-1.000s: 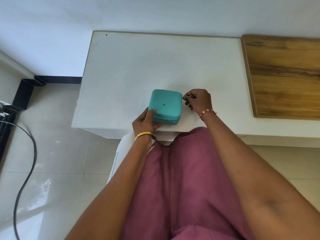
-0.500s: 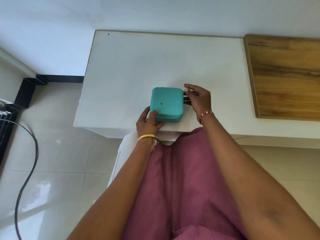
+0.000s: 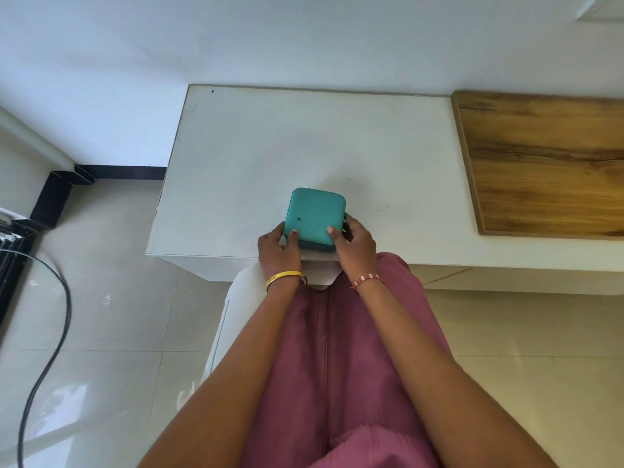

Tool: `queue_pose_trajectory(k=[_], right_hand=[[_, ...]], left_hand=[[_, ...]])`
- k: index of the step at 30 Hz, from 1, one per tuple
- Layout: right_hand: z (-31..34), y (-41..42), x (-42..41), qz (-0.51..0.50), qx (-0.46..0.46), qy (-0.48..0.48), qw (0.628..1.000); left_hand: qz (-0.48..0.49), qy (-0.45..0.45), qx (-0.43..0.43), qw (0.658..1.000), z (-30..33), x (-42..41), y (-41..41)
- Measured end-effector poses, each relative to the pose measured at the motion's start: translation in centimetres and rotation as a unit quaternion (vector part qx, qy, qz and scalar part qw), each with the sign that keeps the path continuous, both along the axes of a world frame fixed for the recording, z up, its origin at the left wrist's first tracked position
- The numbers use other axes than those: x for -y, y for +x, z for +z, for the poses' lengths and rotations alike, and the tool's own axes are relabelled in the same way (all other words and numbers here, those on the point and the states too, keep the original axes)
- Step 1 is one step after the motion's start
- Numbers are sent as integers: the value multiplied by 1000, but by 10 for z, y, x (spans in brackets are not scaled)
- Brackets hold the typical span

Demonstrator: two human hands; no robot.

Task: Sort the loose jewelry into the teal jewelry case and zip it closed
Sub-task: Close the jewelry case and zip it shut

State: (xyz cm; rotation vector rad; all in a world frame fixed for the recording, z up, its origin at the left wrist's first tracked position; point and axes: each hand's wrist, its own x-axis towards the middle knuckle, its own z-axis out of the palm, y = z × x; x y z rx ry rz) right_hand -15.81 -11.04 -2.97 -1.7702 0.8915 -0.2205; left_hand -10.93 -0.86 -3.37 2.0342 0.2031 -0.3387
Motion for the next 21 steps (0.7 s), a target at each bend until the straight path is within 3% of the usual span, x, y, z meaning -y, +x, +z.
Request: queue_pose_trajectory(k=[6,17,21], right_hand=[[0,-10,-13,-7,18,53,998],[16,7,4,119,-74,-26,990],[23,15,4,122,-82,-27,989]], left_hand=[[-7,-59,-30,998,10,-10,0],[-75,-1,-38,997,19,-23,18],[-83,1,-40,996,25,-21,25]])
